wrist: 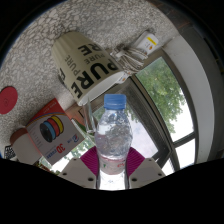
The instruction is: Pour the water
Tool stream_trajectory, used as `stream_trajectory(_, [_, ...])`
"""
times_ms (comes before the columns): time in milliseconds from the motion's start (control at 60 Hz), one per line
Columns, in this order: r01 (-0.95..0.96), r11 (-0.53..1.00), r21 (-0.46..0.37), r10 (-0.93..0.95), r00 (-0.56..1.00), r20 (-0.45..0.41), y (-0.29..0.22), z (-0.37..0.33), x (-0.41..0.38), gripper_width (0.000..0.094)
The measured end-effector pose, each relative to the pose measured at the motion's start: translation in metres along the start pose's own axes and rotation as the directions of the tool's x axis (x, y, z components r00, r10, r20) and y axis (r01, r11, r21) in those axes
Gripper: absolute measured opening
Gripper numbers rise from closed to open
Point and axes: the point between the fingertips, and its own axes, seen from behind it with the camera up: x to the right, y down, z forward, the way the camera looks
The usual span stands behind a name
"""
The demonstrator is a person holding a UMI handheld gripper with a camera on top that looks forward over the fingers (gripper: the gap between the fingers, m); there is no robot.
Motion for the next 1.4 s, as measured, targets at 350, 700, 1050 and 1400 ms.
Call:
stream_trajectory(350, [-0.755,0.641,-0.142,0.717,0.654,-0.241,0.130,-0.037,0.077,0.0317])
stream_trajectory(700, [-0.782,-0.621,-0.049,0.753,-0.579,-0.311,0.147,-0.078,-0.035,0.0317])
stream_trajectory(1050, [-0.542,-0.777,-0.321,0.627,-0.714,-0.312,-0.034,-0.088,-0.198,0.0317])
stream_trajectory(1400, [-0.512,-0.767,-0.388,0.636,-0.687,-0.351,-0.050,-0.100,-0.209,0.0871])
